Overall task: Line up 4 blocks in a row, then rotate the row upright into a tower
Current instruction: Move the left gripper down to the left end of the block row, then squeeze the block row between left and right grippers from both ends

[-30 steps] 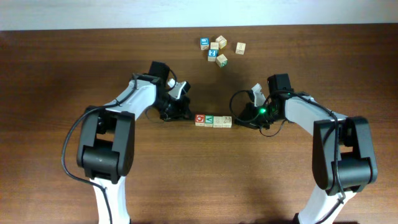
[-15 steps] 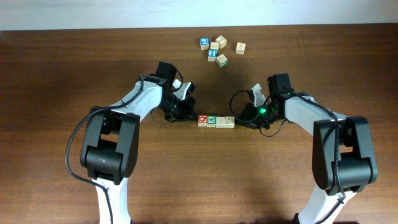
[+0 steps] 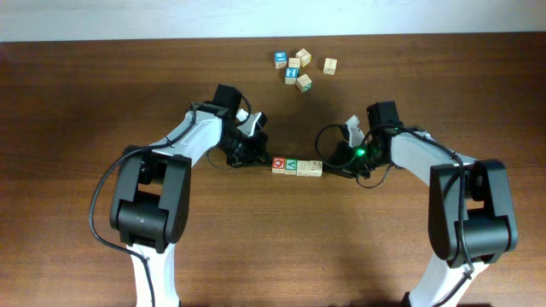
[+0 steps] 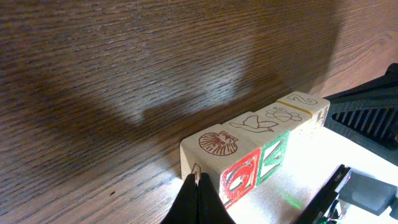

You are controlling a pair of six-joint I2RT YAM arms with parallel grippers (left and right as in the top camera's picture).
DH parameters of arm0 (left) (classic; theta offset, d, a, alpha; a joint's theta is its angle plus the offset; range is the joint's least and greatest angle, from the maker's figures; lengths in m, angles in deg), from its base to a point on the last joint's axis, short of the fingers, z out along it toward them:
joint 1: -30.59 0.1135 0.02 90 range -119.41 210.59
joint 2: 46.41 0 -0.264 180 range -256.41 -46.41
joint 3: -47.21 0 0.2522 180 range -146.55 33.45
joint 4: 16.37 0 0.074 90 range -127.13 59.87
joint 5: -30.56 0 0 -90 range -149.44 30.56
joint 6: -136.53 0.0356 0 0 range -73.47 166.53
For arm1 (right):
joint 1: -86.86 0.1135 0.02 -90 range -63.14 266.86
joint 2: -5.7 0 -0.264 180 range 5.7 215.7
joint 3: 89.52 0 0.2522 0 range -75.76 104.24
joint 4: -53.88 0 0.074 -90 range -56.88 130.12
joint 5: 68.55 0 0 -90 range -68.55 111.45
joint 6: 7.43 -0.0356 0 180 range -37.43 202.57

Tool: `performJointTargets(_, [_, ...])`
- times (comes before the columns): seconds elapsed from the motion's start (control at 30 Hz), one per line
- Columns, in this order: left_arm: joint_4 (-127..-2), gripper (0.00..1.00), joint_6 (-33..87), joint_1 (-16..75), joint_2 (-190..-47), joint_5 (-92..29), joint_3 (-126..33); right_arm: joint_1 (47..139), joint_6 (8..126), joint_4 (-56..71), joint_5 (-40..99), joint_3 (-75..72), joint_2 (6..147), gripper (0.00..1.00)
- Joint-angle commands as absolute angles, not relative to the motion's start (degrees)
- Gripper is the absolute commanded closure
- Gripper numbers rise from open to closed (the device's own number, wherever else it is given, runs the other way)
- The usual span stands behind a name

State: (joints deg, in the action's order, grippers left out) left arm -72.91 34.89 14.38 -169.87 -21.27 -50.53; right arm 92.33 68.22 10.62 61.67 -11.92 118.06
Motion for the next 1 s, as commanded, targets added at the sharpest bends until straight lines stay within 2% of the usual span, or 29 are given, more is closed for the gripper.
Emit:
performJointTargets(0.0, [-72.7,1.00,34.5,14.5,-168.4,-19.6,-50.1,92.9,67.4,10.4,62.8,-12.2,118.7,0.95])
performJointTargets(0.43, [-72.3,1.00,34.5,14.5,-168.4,-19.6,-50.1,92.9,66.2,10.5,62.9,-12.8,119.4,0.96])
performJointTargets(0.57, [-72.4,1.00,34.5,14.5,-168.4,-19.6,-50.1,92.9,66.2,11.8,68.9,-12.8,119.4,0.95])
performJointTargets(0.97, [-72.3,1.00,34.5,14.5,-168.4,-19.6,-50.1,94.0,66.2,12.1,70.3,-12.5,116.6,0.95])
